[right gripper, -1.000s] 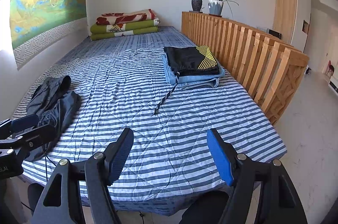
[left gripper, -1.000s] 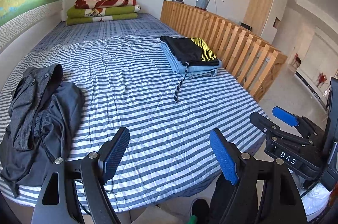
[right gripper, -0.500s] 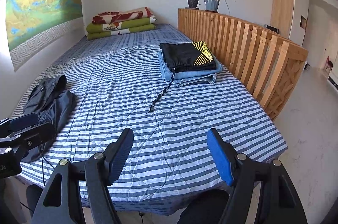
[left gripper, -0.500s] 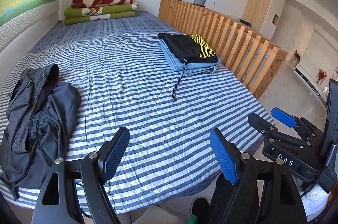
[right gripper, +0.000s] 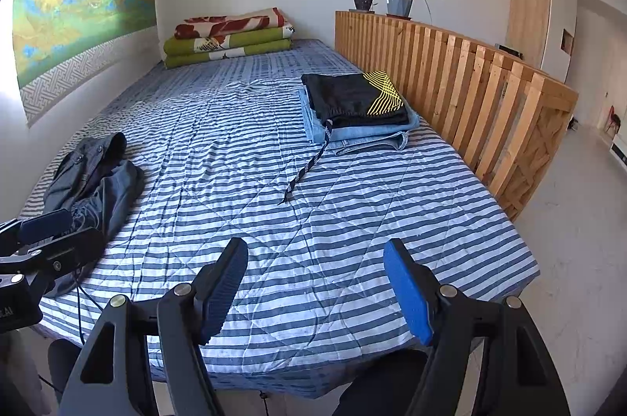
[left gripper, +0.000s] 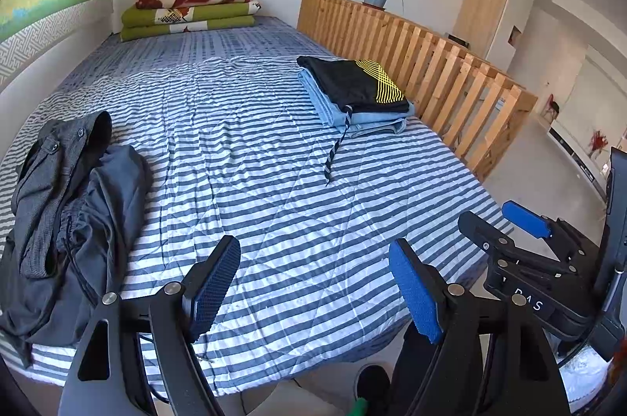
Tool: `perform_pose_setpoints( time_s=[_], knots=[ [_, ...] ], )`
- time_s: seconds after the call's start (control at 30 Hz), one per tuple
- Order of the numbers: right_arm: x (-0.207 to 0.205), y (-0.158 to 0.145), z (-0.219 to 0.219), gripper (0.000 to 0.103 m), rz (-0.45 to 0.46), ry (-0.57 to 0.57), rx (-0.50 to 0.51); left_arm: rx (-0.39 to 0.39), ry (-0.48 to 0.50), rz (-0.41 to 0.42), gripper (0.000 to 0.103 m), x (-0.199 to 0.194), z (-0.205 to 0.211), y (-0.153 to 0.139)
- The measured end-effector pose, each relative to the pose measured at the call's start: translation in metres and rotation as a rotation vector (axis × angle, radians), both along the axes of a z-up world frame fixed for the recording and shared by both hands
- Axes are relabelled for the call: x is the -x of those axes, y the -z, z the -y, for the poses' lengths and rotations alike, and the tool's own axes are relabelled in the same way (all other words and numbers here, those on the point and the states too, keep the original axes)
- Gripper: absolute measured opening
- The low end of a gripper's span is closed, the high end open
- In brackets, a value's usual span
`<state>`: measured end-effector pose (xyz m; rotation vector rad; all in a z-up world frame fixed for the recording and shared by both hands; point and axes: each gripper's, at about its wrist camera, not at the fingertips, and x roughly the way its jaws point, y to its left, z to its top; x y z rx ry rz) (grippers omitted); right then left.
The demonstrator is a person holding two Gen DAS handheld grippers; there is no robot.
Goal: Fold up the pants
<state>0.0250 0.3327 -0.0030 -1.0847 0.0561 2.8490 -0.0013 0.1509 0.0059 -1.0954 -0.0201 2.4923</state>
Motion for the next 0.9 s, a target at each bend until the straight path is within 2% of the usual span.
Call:
perform_pose_setpoints(
  time_s=[0.2, 0.3, 0.9],
  knots=[
    [0.0009, 0.0014, 0.0022, 0.068, 0.005, -0.003, -0.001, 0.001, 0.0, -0.001, 0.082, 0.0002, -0.0013, -0.0004],
    [0.0013, 0.0021, 0.0034, 0.068, 0.007, -0.006, -0.001, 0.001, 0.001, -0.002, 0.086, -0.0001, -0.0014, -0.0003],
    [0.0012, 0.0076, 0.0038, 0.068, 0.017, -0.009, -0.005, -0.009, -0.003, 0.003, 0.087, 0.002, 0.0007, -0.0002]
  ],
)
